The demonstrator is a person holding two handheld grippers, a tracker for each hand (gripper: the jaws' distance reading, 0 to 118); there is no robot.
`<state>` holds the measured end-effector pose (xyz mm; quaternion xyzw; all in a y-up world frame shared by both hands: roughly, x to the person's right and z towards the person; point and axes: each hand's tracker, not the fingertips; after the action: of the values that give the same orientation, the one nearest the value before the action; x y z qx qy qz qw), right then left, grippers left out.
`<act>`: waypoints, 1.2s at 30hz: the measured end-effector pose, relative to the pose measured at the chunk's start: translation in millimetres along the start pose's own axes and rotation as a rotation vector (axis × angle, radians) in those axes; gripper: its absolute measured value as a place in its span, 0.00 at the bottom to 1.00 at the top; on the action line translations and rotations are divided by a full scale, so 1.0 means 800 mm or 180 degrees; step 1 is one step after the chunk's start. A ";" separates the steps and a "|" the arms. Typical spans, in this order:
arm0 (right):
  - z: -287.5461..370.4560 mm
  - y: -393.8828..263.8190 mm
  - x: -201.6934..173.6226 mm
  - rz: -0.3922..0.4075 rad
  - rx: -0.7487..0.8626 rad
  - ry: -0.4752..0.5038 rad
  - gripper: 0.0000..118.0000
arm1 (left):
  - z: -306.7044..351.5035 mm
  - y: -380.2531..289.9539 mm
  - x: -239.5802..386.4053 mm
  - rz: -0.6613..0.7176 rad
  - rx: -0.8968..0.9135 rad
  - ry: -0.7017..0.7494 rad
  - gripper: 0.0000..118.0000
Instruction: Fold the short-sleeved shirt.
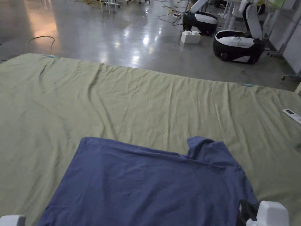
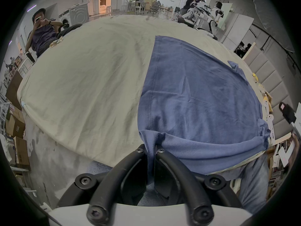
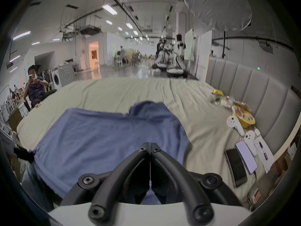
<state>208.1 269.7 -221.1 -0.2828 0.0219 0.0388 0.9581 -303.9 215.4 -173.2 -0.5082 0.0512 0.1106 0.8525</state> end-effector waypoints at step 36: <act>0.021 -0.086 0.045 -0.0016 -0.1225 -0.0043 0.08 | 0.035 0.016 0.016 -0.0041 0.0431 -0.0093 0.06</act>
<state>250.2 223.6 -172.4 -0.4605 0.0070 0.0418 0.8866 -295.2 247.7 -172.9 -0.4480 0.0429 0.1088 0.8863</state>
